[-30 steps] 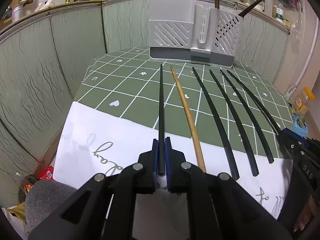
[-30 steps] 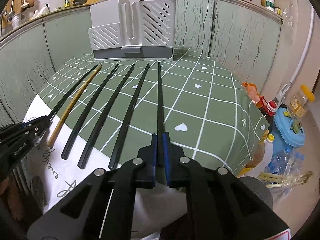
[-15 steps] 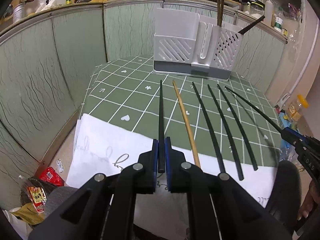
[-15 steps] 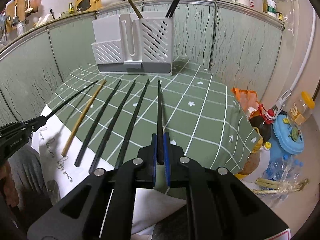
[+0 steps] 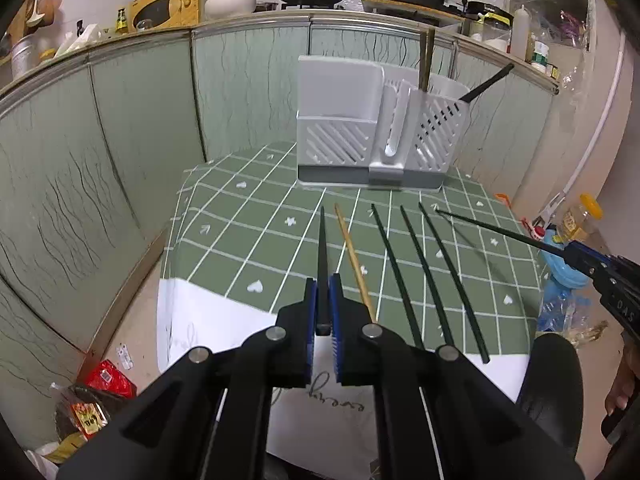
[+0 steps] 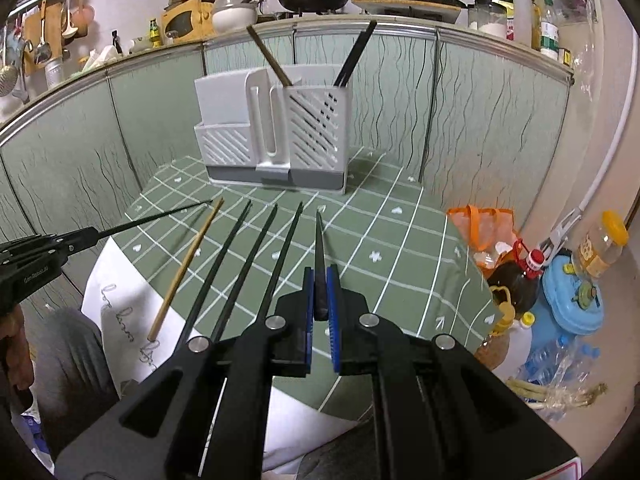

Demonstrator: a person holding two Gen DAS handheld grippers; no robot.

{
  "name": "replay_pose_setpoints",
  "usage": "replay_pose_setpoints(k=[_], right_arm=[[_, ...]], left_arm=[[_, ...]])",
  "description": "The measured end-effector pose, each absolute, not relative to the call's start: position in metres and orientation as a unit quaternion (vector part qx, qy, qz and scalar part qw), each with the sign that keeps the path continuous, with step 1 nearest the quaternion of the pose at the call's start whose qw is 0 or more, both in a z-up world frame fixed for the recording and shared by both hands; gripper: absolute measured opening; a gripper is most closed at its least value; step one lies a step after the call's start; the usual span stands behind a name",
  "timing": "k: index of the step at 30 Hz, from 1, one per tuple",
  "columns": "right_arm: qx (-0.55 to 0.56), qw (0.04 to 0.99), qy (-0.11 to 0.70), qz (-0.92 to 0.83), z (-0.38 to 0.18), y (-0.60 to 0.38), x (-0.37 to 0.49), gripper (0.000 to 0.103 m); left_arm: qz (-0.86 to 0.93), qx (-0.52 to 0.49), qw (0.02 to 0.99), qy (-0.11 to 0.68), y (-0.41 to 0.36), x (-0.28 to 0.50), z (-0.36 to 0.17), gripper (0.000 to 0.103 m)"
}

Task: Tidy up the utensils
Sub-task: 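Lift both black chopsticks upright and carry them toward the white holder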

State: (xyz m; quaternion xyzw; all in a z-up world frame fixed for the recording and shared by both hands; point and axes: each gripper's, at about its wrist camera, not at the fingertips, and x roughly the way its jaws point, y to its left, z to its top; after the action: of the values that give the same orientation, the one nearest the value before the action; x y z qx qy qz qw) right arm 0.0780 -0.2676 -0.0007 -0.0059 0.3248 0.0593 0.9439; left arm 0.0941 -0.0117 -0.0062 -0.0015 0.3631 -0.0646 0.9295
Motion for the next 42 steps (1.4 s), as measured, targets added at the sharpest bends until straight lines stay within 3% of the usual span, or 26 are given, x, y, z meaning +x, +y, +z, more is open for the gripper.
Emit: replay_pose_setpoints(k=[42], right_arm=[[0.011,0.950,0.287,0.124,0.134,-0.301,0.162,0.006]], left_arm=[[-0.150,0.035,0.940,0.306,-0.027,0.170,0.131,0.008]])
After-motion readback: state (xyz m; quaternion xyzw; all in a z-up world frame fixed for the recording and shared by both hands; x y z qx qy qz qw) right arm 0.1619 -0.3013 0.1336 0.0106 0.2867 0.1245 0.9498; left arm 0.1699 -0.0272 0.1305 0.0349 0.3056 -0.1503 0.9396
